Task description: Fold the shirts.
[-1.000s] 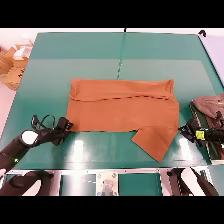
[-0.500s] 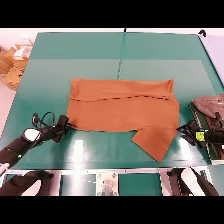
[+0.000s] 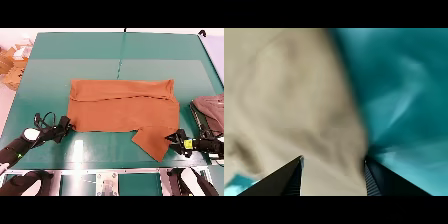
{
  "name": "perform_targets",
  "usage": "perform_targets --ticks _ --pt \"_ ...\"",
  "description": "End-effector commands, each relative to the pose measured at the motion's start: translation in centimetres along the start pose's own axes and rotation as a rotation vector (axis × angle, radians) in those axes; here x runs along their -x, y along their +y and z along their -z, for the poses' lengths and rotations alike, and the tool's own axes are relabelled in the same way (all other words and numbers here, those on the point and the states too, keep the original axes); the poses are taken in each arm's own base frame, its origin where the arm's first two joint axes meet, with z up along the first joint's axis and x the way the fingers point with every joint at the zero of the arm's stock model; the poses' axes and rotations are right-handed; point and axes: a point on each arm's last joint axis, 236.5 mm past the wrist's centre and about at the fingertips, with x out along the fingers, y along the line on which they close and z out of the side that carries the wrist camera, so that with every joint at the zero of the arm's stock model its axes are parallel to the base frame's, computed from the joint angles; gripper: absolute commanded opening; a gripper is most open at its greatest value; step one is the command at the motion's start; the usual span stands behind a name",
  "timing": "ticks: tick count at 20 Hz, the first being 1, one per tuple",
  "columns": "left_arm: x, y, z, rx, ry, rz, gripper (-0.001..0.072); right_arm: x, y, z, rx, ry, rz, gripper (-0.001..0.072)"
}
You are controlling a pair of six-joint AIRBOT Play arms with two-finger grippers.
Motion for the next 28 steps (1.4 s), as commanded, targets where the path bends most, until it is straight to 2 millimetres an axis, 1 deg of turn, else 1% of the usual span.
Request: perform_targets --ticks 1,4,5,6,7,9,11,14,15,16,17,18,19,20,23,25,27,28 --pt "0.1 -0.2 0.1 -0.006 0.002 0.005 0.0028 -1.2 0.7 -0.6 -0.037 -0.036 -0.068 0.0423" --pt "0.1 -0.2 0.0 -0.007 -0.002 0.006 0.0028 -0.7 2.6 -1.7 0.025 -0.082 -0.137 0.0288" --pt "0.1 -0.2 0.0 -0.008 -0.002 0.006 0.0028 -0.5 3.1 -1.9 0.045 -0.087 -0.154 0.0164" --pt "0.1 -0.2 0.0 -0.029 -0.002 0.006 0.0028 -0.2 3.5 -1.9 0.065 -0.084 -0.16 0.0019" --pt "0.1 -0.1 0.2 -0.063 0.006 0.004 0.0028 0.1 3.7 -1.7 0.079 -0.07 -0.161 0.0021" --pt "0.3 -0.2 1.2 -0.152 0.054 -0.005 0.0027 1.0 4.1 -1.2 0.12 -0.042 -0.147 0.002" --pt "1.1 -1.0 2.1 -0.27 0.1 -0.009 0.0027 2.4 3.4 -1.5 0.134 -0.047 -0.069 0.0019" --pt "3.8 -3.9 1.4 -0.421 0.06 0.02 0.0026 5.1 1.5 -2.2 0.151 -0.101 0.076 0.0018" --pt "4.7 -3.8 1.4 -0.439 0.059 -0.009 0.0026 5.8 1.2 -2.2 0.156 -0.114 0.108 0.0019" --pt "5.5 -3.2 1.3 -0.455 0.062 -0.053 0.0026 6.3 1.0 -2.2 0.164 -0.125 0.125 0.0019" --pt "6.0 -2.6 1.2 -0.484 0.07 -0.094 0.0026 6.8 1.4 -2.2 0.175 -0.135 0.123 0.0019" --pt "6.4 -2.3 1.3 -0.508 0.084 -0.125 0.0026 7.3 2.2 -2.1 0.18 -0.143 0.103 0.0019" --pt "6.8 -2.5 1.3 -0.524 0.09 -0.135 0.0026 7.9 3.2 -2.3 0.193 -0.159 0.076 0.0019" --pt "7.3 -3.3 0.9 -0.544 0.076 -0.13 0.0026 8.6 4.4 -2.4 0.207 -0.176 0.047 0.0019" --pt "8.7 -6.9 -1.0 -0.604 -0.003 -0.096 0.0026 11.3 9.4 -3.6 0.283 -0.264 -0.059 0.0019" --pt "8.3 -9.4 -2.2 -0.639 -0.017 -0.084 0.0026 12.0 13.1 -4.4 0.35 -0.295 -0.122 0.0019" --pt "7.3 -12.1 -3.9 -0.674 -0.041 -0.069 0.0026 11.8 16.3 -5.7 0.404 -0.305 -0.15 0.0019" --pt "6.6 -13.7 -5.1 -0.7 -0.061 -0.061 0.0026 11.4 17.8 -6.8 0.423 -0.311 -0.154 0.002"
